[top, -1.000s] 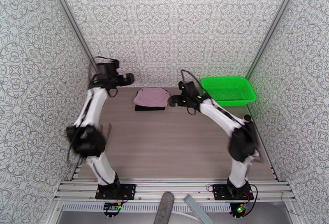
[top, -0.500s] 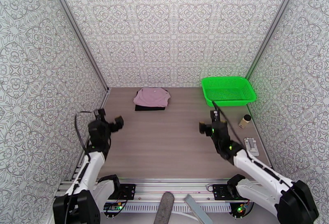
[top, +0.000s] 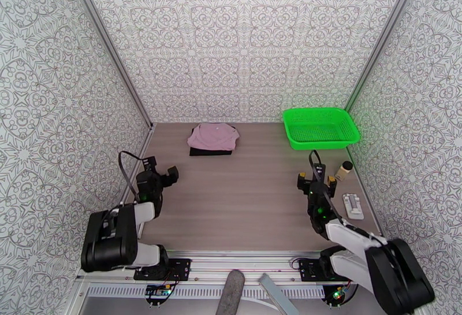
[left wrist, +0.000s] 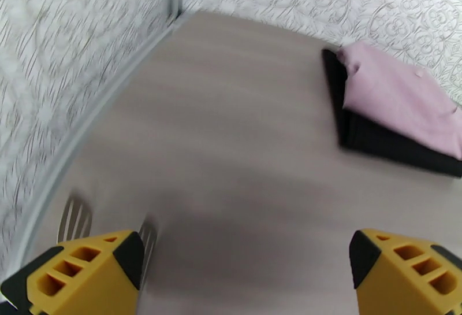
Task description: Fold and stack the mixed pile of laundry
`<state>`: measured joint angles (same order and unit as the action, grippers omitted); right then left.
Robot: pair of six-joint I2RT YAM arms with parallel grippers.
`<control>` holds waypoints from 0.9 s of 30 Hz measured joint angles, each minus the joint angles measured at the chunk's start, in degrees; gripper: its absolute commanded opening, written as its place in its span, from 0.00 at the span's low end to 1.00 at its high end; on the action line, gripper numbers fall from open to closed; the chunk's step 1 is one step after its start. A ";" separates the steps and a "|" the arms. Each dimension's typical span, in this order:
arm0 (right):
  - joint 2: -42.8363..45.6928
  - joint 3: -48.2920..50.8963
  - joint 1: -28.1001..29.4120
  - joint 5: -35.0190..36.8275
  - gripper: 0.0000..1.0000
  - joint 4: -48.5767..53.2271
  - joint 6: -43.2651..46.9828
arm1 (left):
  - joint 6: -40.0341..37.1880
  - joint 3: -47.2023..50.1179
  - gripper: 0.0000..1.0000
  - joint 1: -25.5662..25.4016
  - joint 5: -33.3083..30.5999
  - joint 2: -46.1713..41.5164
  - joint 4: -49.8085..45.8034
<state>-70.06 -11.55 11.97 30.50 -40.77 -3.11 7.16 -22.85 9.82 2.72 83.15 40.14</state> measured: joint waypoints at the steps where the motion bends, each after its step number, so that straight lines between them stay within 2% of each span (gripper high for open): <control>1: -1.44 -0.33 -1.11 -1.29 0.99 -1.22 0.17 | -1.18 0.00 0.99 -1.57 -0.79 1.25 2.64; 3: -4.39 -1.40 -3.17 -4.13 0.99 -4.57 0.66 | -3.43 0.50 0.99 -5.70 -2.75 4.28 6.86; 5: -11.74 -3.23 -5.05 -7.69 0.99 -12.22 1.22 | -5.09 2.97 0.99 -7.96 -3.67 4.98 10.29; 8: -17.35 -7.21 -7.61 -13.38 0.99 -9.73 1.20 | -5.97 4.22 0.99 -7.80 -5.16 5.07 11.39; 15: -17.46 -8.92 -9.99 -19.82 0.99 -10.38 1.03 | -5.79 2.84 0.99 -6.86 -9.99 5.03 11.96; 27: -17.46 -8.92 -9.99 -21.29 0.99 -10.40 1.03 | -6.10 2.47 0.99 -7.41 -11.34 5.03 11.78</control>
<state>-87.53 -20.47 1.98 9.21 -51.18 -2.09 1.06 -20.38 2.42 -8.62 88.18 51.92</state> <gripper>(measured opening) 0.990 0.994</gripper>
